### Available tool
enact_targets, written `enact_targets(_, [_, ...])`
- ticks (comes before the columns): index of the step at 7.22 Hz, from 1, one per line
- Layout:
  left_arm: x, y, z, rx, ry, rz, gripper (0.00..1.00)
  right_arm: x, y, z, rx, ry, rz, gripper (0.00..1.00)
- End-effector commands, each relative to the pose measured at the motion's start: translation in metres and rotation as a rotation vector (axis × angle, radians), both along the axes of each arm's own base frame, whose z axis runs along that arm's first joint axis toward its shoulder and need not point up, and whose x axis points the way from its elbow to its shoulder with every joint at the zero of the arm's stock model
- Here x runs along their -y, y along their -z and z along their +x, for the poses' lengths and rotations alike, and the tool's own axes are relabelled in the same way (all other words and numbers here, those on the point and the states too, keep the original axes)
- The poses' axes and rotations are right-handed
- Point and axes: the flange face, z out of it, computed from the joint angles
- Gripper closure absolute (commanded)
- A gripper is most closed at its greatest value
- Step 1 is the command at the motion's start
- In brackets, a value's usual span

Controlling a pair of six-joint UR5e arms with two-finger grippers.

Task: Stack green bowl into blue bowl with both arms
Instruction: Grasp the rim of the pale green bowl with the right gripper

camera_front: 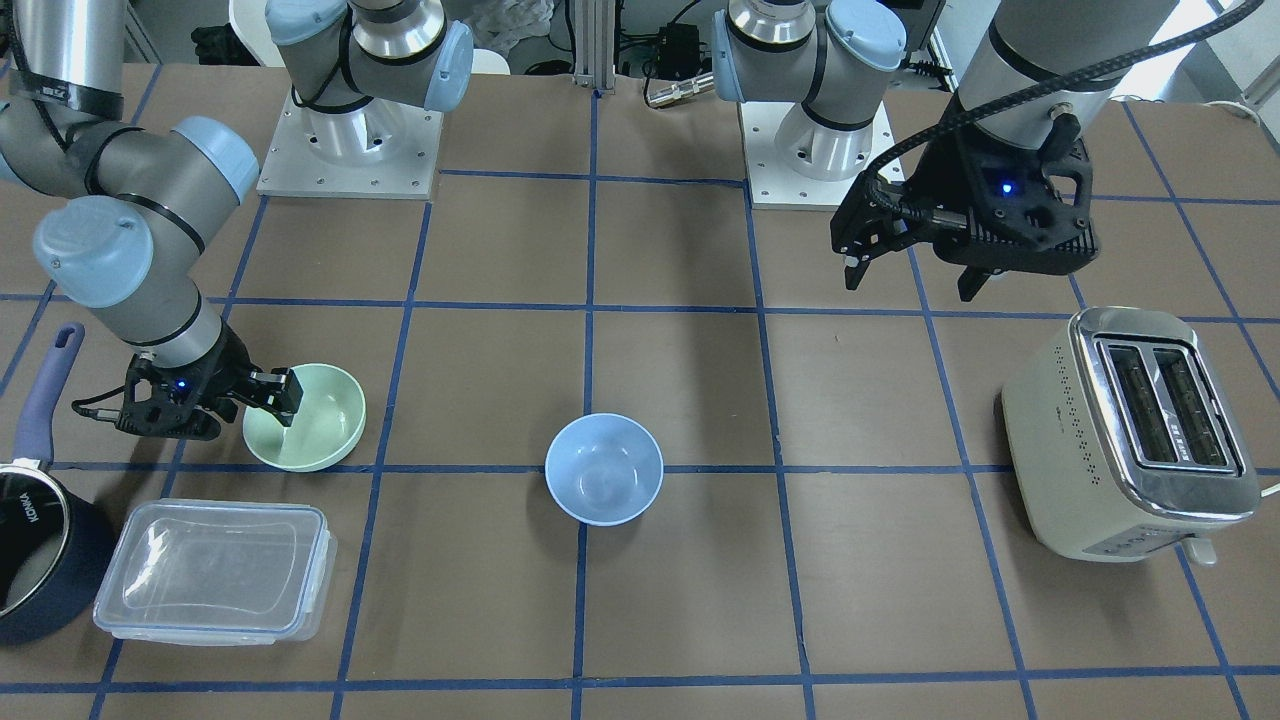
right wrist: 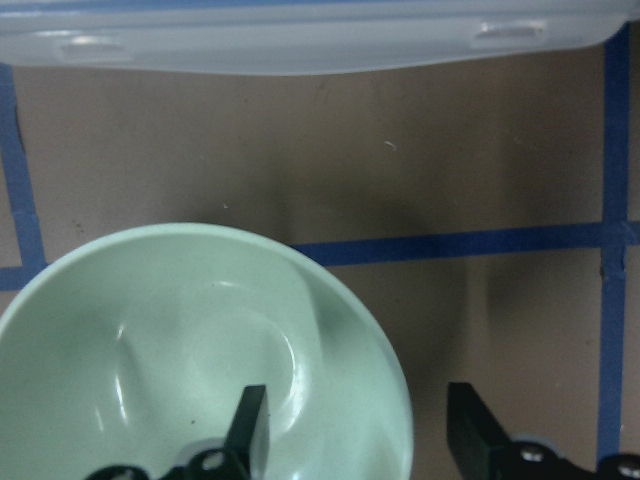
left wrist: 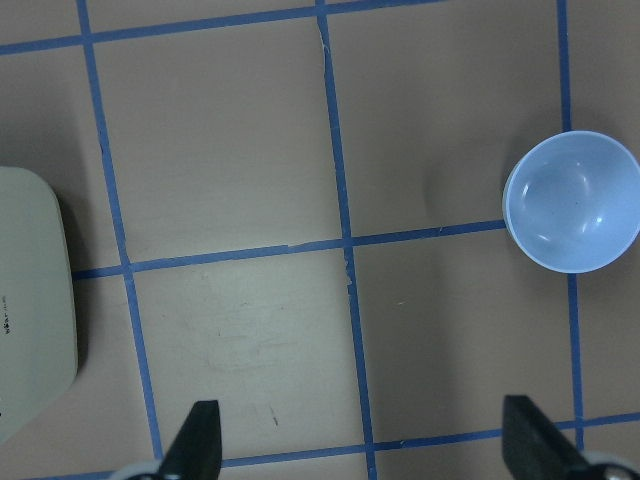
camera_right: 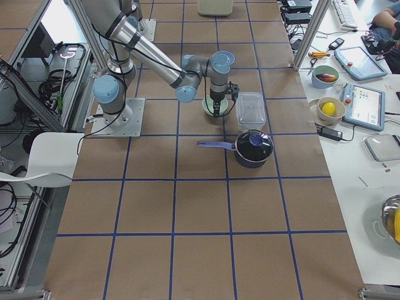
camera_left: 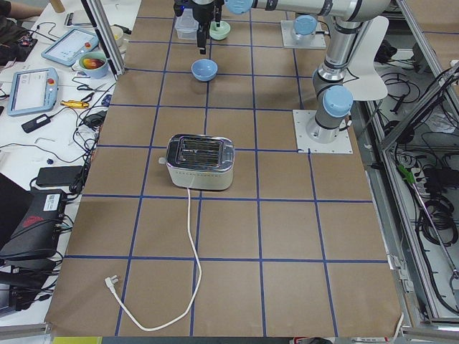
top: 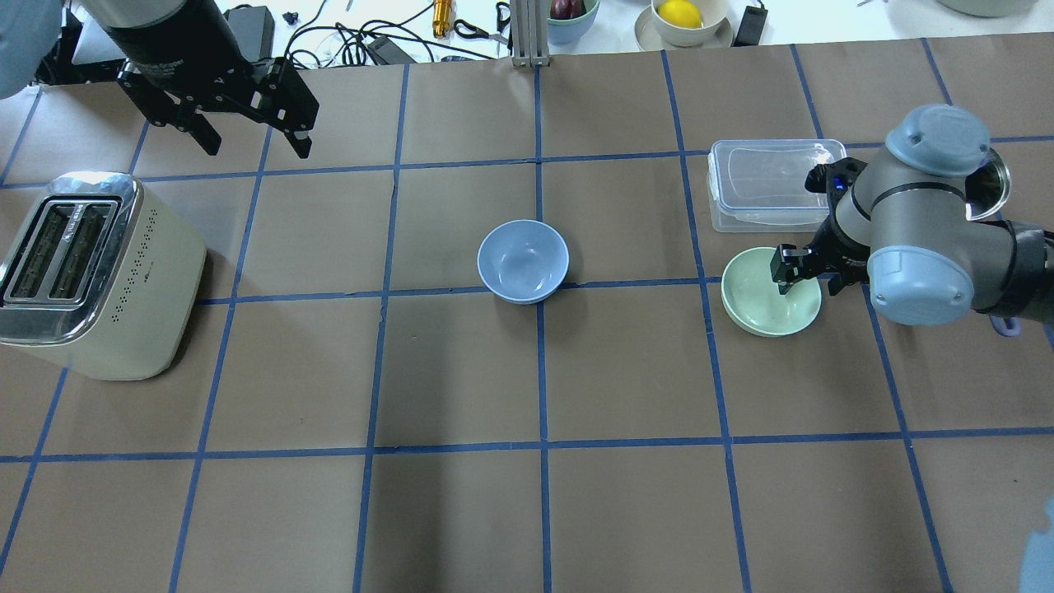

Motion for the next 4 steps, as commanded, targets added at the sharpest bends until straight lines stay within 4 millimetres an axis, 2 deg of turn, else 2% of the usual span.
enact_targets(1, [-0.006, -0.002, 0.002, 0.0, -0.002, -0.006, 0.0, 0.0, -0.002, 0.0, 0.008, -0.006, 0.0, 1.0])
enact_targets(2, [-0.007, 0.001, 0.001, 0.0, -0.002, 0.002, 0.0, 0.002, -0.009, 0.003, 0.033, -0.005, -0.022, 1.0])
enact_targets(4, [-0.01, 0.001, 0.002, 0.002, -0.008, 0.001, 0.0, 0.016, -0.037, 0.03, 0.153, 0.036, -0.089, 1.0])
